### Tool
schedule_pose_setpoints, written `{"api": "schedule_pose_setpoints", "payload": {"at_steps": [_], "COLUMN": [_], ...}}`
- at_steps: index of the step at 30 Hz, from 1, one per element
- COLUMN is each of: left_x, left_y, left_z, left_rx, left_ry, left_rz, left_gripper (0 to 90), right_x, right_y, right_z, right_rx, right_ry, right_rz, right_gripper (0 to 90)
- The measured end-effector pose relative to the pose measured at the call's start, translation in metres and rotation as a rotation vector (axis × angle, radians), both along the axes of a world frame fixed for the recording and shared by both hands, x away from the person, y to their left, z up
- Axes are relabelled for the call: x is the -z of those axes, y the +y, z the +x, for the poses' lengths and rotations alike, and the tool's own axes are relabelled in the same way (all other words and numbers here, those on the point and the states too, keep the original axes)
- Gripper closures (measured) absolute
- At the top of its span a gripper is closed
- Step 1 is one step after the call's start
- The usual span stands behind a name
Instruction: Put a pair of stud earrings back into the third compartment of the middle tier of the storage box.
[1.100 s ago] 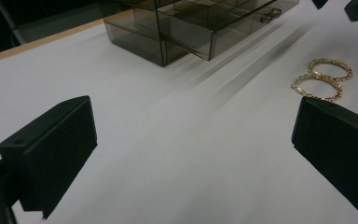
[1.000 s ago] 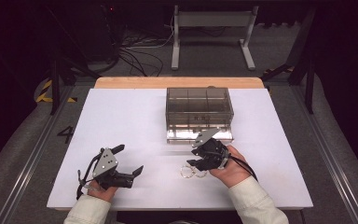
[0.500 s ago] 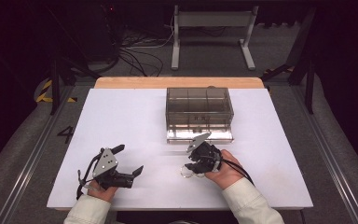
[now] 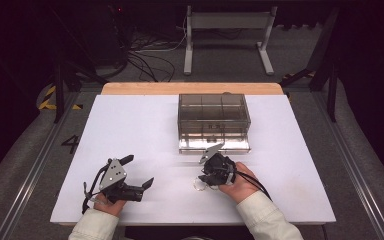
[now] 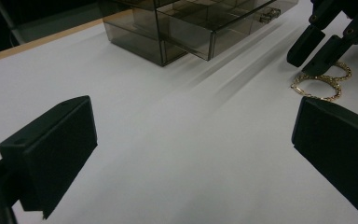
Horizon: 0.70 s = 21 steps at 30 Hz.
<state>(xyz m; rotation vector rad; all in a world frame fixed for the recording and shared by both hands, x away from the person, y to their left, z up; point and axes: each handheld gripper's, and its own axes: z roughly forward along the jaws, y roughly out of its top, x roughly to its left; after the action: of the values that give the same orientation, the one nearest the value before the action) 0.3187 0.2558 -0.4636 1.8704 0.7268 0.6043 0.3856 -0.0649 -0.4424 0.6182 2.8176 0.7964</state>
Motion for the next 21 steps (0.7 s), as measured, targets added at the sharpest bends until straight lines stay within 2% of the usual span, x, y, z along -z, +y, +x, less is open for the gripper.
{"api": "schedule_pose_setpoints", "payload": {"at_steps": [7,15,21], "left_x": [0.0,0.0,0.0], "left_y": [0.0,-0.0001,-0.0001], "left_z": [0.0,-0.0001,-0.0001], "left_rx": [0.0,0.001,0.001], "left_ry": [0.0,0.0,0.0], "left_rz": [0.0,0.0,0.0], "left_gripper": [0.7,0.7,0.7], "right_x": [0.0047,0.0058,0.0057], "right_y": [0.0045,0.005,0.0053], "right_z": [-0.0018,-0.0016,-0.002], "right_rx": [0.0,-0.01,-0.009], "right_ry": [-0.01,0.014,0.011], "right_rz": [-0.018,-0.013,-0.013], "right_gripper": [77.3,85.4,86.0]}}
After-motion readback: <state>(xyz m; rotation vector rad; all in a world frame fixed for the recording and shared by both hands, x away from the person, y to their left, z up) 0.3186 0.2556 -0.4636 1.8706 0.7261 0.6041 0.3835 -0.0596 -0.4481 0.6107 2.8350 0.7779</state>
